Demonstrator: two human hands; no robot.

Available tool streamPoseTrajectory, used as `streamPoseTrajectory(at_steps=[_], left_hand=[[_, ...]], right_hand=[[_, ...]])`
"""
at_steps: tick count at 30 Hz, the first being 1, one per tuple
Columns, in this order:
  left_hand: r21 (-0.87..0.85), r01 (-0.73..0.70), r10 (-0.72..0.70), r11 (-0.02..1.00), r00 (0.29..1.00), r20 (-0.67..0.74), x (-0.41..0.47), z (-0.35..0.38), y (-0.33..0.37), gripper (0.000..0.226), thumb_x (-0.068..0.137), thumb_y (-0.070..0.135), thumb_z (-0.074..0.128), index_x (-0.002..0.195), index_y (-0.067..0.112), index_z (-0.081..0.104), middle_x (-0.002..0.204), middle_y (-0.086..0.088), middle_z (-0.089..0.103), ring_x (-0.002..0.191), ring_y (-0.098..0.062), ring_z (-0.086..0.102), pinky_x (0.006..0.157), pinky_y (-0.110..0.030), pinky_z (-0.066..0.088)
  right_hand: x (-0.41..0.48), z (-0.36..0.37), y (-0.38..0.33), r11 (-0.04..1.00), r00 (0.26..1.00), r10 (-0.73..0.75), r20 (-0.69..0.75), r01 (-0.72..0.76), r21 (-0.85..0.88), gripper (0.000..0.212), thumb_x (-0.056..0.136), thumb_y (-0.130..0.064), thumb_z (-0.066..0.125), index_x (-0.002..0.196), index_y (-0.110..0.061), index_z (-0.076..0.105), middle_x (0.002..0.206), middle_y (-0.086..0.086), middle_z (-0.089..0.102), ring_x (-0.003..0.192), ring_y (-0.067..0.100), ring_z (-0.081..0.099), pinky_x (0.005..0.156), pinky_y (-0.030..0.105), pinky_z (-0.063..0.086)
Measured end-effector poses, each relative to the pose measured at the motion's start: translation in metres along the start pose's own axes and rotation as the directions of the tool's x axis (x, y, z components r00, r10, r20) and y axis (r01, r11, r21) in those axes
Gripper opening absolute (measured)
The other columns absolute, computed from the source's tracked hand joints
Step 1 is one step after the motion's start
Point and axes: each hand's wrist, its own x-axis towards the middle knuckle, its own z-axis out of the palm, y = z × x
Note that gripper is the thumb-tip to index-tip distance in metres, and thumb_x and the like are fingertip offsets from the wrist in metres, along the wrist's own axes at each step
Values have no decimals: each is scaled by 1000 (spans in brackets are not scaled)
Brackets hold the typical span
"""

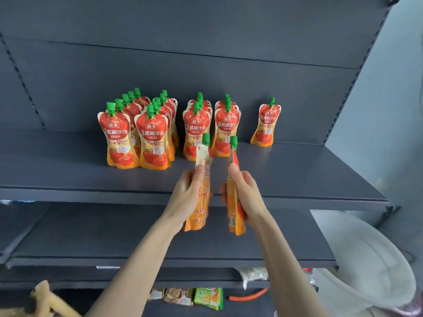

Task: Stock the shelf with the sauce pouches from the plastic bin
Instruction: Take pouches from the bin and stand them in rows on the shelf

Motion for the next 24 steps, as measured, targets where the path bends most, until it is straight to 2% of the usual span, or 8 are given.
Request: streamPoseTrajectory(at_steps=[1, 3, 6, 10, 13, 17, 19, 24], left_hand=[[-9, -1, 1, 1000, 1000, 0, 9, -1, 3, 32, 89, 62, 27, 104, 42, 46, 114, 8, 57, 100, -6, 58, 93, -32, 46], [-32, -21, 22, 999, 1000, 11, 29, 1, 8, 49, 93, 58, 14, 134, 39, 33, 129, 21, 37, 119, 3, 37, 103, -23, 27], [-53, -22, 23, 998, 1000, 21, 60, 2, 8, 53, 98, 48, 11, 148, 30, 11, 128, 24, 21, 118, 8, 18, 98, -17, 14], [-109, -3, -3, 994, 998, -55, 98, -5, -4, 53, 88, 56, 44, 131, 27, 45, 129, 14, 52, 113, -3, 51, 95, -25, 38], [-183, -38, 7, 982, 985, -171, 117, -8, -10, 27, 82, 39, 65, 103, 23, 63, 102, 2, 70, 98, -16, 65, 77, -26, 50], [-142, -105, 66, 984, 964, -256, 140, -8, -11, 33, 78, 29, 73, 108, 23, 58, 99, 6, 66, 93, -9, 63, 80, -28, 50], [-96, -146, 114, 985, 954, -278, 151, -8, -10, 36, 77, 25, 74, 108, 24, 55, 97, 10, 64, 90, -4, 60, 82, -27, 49], [-42, -157, 145, 987, 966, -214, 169, -15, -21, 48, 74, 23, 78, 118, 20, 56, 107, 5, 66, 99, -7, 61, 84, -27, 49]], right_hand=[[11, 1, -2, 1000, 999, -21, -35, 20, -19, 65, 70, -71, 56, 93, -12, 42, 72, 9, 58, 57, 13, 55, 56, 26, 48], [34, 1, -3, 995, 994, -61, -88, 54, -88, 62, 76, -70, 54, 92, -11, 42, 74, 6, 52, 57, 9, 51, 54, 23, 45], [65, -3, -4, 993, 992, -57, -109, 46, -109, 45, 89, -56, 47, 106, -15, 46, 83, -2, 54, 66, 7, 54, 59, 19, 45], [96, -8, -3, 1000, 998, -18, -63, 16, -22, 44, 90, -50, 51, 120, -20, 42, 106, -8, 59, 94, 6, 59, 72, 23, 47], [115, -11, 0, 998, 998, 21, -62, -17, 64, 38, 90, -39, 56, 120, -20, 42, 111, -2, 60, 98, 10, 60, 74, 25, 49], [134, -11, 3, 994, 983, -105, -151, 105, -7, 19, 92, -20, 59, 106, -12, 49, 88, -4, 60, 71, -1, 61, 55, 11, 47], [143, -11, 3, 981, 962, -193, -192, 186, -53, 13, 90, -15, 62, 97, -13, 51, 80, -5, 59, 60, -5, 59, 53, 9, 46], [161, -8, 14, 960, 941, -275, -198, 261, -98, 19, 86, -12, 66, 99, -18, 54, 90, -8, 65, 76, 0, 65, 63, 15, 52]])
